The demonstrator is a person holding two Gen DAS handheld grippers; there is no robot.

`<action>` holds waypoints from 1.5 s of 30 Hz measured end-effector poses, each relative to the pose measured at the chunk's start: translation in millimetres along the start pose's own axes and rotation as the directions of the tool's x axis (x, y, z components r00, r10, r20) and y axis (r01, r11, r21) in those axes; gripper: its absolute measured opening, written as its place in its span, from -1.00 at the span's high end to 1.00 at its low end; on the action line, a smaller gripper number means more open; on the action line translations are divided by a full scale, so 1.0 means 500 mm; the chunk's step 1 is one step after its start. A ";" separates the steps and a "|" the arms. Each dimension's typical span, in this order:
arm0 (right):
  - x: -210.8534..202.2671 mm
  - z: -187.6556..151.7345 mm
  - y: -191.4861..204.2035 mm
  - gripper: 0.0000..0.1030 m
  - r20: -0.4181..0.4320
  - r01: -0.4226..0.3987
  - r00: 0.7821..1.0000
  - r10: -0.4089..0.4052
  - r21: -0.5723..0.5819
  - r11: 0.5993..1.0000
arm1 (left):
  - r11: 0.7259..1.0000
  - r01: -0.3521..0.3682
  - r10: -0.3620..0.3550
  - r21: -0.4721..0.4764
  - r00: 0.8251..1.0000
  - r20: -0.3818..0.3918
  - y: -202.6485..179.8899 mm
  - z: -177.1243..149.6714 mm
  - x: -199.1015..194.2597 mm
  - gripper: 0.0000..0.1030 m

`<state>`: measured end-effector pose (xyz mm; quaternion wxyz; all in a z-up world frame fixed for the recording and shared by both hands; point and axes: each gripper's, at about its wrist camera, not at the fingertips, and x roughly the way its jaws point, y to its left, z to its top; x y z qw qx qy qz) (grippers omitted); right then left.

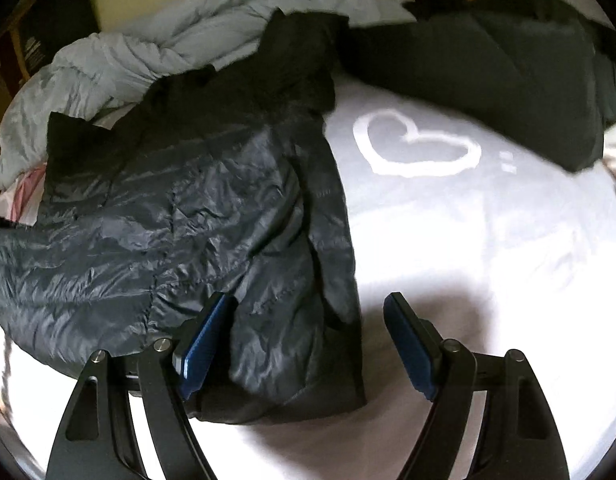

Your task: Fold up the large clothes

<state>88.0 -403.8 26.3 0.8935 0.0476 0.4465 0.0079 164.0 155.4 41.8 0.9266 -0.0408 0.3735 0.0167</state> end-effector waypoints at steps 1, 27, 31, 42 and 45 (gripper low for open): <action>-0.003 0.002 0.004 -0.57 0.013 -0.007 1.000 0.007 -0.014 1.000 | 1.000 0.002 -0.002 0.004 1.000 -0.016 0.001 -0.004 0.007 0.27; -0.010 -0.017 -0.010 0.91 -0.011 0.056 0.998 -0.055 0.051 0.997 | 0.993 -0.110 0.098 -0.034 0.963 -0.252 0.021 -0.118 0.049 -0.11; -0.029 -0.008 -0.017 0.72 0.050 0.016 0.999 -0.019 0.064 0.998 | 0.981 -0.186 0.169 -0.051 0.956 -0.238 0.041 -0.127 0.070 -0.08; -0.024 -0.007 -0.015 0.51 0.028 0.004 1.000 -0.005 0.053 0.999 | 0.970 -0.237 0.241 0.042 0.958 -0.156 0.019 -0.127 0.060 0.07; -0.045 -0.007 -0.009 0.51 0.072 0.005 0.997 -0.008 0.040 0.999 | 0.982 -0.188 0.190 0.035 0.979 -0.077 0.007 -0.115 0.008 0.07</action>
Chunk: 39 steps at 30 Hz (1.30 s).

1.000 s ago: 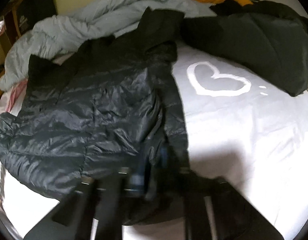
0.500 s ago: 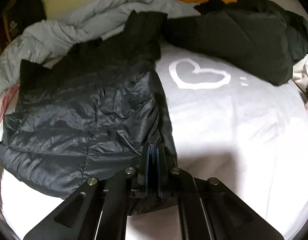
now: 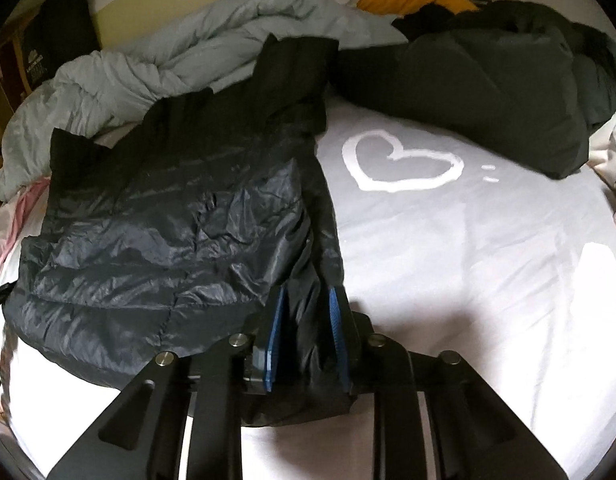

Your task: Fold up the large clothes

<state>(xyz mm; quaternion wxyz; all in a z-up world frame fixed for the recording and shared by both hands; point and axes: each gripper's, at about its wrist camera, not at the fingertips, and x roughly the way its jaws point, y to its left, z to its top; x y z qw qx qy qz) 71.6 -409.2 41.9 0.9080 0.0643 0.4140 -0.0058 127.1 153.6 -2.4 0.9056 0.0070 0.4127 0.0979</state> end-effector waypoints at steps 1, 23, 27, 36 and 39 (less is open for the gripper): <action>-0.011 0.000 0.004 0.51 0.023 0.005 1.000 -0.004 -0.007 1.000 | 1.000 0.012 -0.012 -0.001 0.999 0.033 0.001 0.003 -0.024 0.06; 0.079 -0.043 0.097 -0.02 -0.132 -0.111 0.986 0.105 -0.033 0.993 | 0.989 0.150 -0.150 -0.006 0.981 -0.126 -0.073 -0.046 0.023 -0.45; 0.090 -0.033 0.094 -0.01 -0.155 -0.076 0.985 0.070 -0.032 0.997 | 0.993 0.114 -0.111 0.022 0.987 -0.112 -0.087 -0.055 0.017 -0.50; 0.061 -0.029 0.103 -0.02 -0.117 -0.048 0.992 0.041 -0.058 0.997 | 0.990 0.142 -0.141 0.011 0.989 -0.049 -0.074 -0.059 -0.055 -0.38; 0.016 -0.027 0.121 -0.02 -0.056 -0.072 0.996 0.068 -0.070 0.995 | 0.980 0.185 -0.189 0.073 0.980 0.063 -0.092 -0.056 -0.119 -0.38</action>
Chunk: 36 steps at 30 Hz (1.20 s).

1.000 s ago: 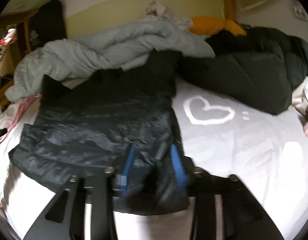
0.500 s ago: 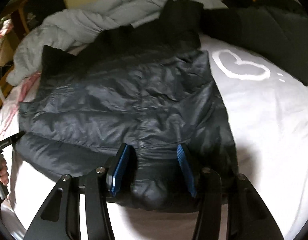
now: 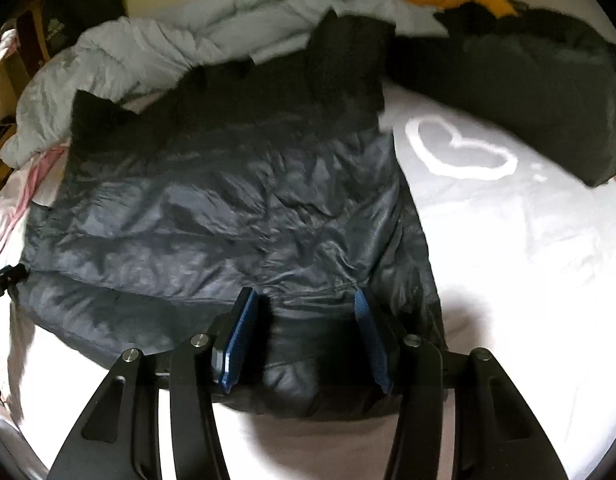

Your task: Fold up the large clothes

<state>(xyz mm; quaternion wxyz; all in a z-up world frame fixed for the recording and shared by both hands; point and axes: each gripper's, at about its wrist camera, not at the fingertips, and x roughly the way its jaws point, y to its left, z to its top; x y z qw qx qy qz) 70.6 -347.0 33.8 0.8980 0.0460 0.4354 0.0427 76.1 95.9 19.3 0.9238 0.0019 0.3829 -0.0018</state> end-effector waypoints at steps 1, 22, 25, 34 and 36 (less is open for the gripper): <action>-0.016 -0.001 0.012 -0.02 0.022 -0.020 1.000 0.020 -0.018 1.000 | 1.000 0.005 -0.006 0.029 0.999 0.033 -0.013 0.000 -0.018 -0.39; -0.057 -0.086 0.152 -0.68 0.042 -0.011 0.999 0.028 -0.358 0.934 | 0.905 0.026 0.021 0.424 0.994 -0.105 -0.189 -0.102 0.009 -0.59; -0.035 -0.105 0.170 -0.68 0.016 0.043 0.999 -0.040 -0.441 0.896 | 0.897 -0.025 0.074 0.441 0.993 -0.094 -0.188 -0.113 0.025 -0.59; 0.013 -0.132 0.185 -0.68 0.137 0.311 0.949 -0.284 -0.557 0.770 | 0.910 -0.154 0.183 0.384 0.982 -0.039 -0.132 -0.101 0.066 -0.42; 0.017 -0.121 0.164 -0.37 0.130 0.326 0.944 -0.303 -0.516 0.792 | 0.911 -0.157 0.190 0.382 0.981 -0.050 -0.122 -0.099 0.069 0.40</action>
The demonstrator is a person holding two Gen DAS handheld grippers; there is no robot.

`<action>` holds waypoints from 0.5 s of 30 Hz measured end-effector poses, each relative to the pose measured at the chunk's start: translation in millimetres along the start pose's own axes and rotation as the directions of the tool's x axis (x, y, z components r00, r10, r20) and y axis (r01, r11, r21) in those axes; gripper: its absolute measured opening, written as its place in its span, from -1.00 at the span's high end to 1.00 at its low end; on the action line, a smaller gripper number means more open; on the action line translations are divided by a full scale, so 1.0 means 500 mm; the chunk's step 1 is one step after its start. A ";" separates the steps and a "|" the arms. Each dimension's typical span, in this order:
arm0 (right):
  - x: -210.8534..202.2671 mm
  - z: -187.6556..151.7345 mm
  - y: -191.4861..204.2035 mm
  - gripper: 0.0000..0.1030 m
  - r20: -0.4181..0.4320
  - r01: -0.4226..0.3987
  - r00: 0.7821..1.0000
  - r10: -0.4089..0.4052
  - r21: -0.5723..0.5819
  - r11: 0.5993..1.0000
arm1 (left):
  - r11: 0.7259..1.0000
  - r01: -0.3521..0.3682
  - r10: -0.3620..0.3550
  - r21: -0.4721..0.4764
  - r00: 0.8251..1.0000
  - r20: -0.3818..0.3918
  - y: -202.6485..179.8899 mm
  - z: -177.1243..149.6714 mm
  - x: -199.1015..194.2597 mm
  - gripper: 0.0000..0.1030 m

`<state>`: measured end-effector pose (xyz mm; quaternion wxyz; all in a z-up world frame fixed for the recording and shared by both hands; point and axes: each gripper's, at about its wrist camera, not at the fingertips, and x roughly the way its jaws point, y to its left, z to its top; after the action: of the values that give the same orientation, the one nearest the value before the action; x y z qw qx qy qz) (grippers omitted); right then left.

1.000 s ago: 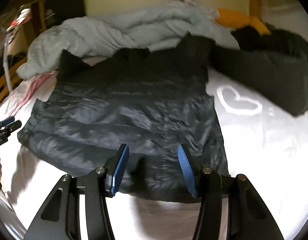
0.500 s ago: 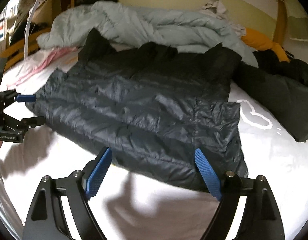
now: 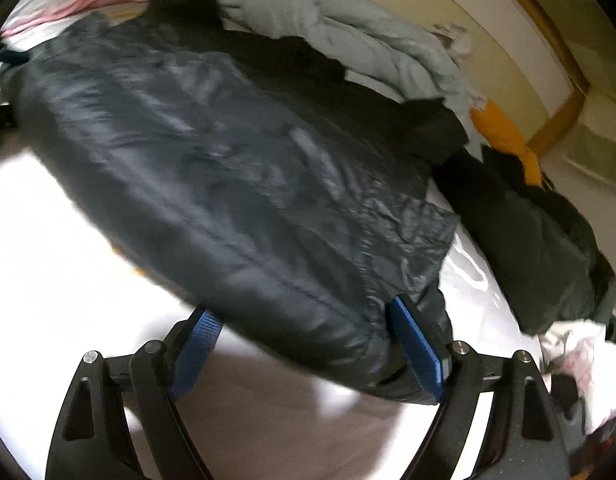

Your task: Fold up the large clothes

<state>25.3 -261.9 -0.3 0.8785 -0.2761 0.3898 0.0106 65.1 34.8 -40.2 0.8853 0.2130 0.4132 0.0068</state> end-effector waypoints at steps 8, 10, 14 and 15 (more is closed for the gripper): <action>-0.032 -0.029 -0.050 0.58 -0.044 -0.102 0.993 0.107 0.109 0.989 | 0.999 0.024 -0.025 -0.041 0.999 -0.022 -0.007 -0.042 -0.087 0.73; -0.060 -0.045 -0.059 0.58 -0.050 -0.132 0.989 0.141 0.144 0.981 | 0.996 0.057 -0.059 -0.072 0.998 -0.026 -0.007 -0.075 -0.121 0.73; -0.122 -0.097 -0.071 0.58 -0.043 -0.229 0.968 0.246 0.241 0.943 | 0.989 0.106 -0.110 -0.103 0.993 -0.039 -0.017 -0.156 -0.190 0.70; -0.141 -0.117 -0.071 0.58 -0.035 -0.246 0.964 0.263 0.252 0.936 | 0.988 0.113 -0.118 -0.108 0.992 -0.041 -0.019 -0.174 -0.205 0.68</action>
<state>-55.2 -306.9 33.6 0.8833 -0.1126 0.4502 0.0666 -67.9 39.1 -18.6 0.8843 0.1417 0.4446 -0.0176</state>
